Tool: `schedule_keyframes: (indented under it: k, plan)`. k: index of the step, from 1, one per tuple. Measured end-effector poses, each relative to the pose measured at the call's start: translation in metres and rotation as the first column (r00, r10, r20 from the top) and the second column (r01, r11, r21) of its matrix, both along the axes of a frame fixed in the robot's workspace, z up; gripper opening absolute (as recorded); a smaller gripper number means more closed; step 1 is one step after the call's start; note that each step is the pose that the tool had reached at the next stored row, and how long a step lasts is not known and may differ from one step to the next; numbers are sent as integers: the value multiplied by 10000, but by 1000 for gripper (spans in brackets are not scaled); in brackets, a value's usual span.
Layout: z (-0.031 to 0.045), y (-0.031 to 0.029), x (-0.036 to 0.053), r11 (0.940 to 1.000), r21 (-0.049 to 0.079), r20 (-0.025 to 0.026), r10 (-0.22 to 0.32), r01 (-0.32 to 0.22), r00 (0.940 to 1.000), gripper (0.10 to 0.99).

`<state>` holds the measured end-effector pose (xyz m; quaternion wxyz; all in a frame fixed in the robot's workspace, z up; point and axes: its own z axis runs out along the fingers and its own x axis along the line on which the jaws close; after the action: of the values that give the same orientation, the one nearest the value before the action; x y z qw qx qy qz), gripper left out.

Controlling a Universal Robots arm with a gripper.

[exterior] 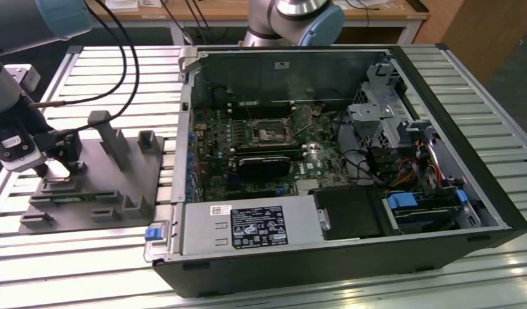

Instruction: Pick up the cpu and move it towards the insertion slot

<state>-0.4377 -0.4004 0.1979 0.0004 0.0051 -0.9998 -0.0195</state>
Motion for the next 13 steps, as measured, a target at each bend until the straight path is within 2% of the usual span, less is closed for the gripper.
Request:
schedule_keyframes:
  k: [13]
  plan:
    - [84, 0, 0, 10000, 40, 2, 0, 0, 10000, 545]
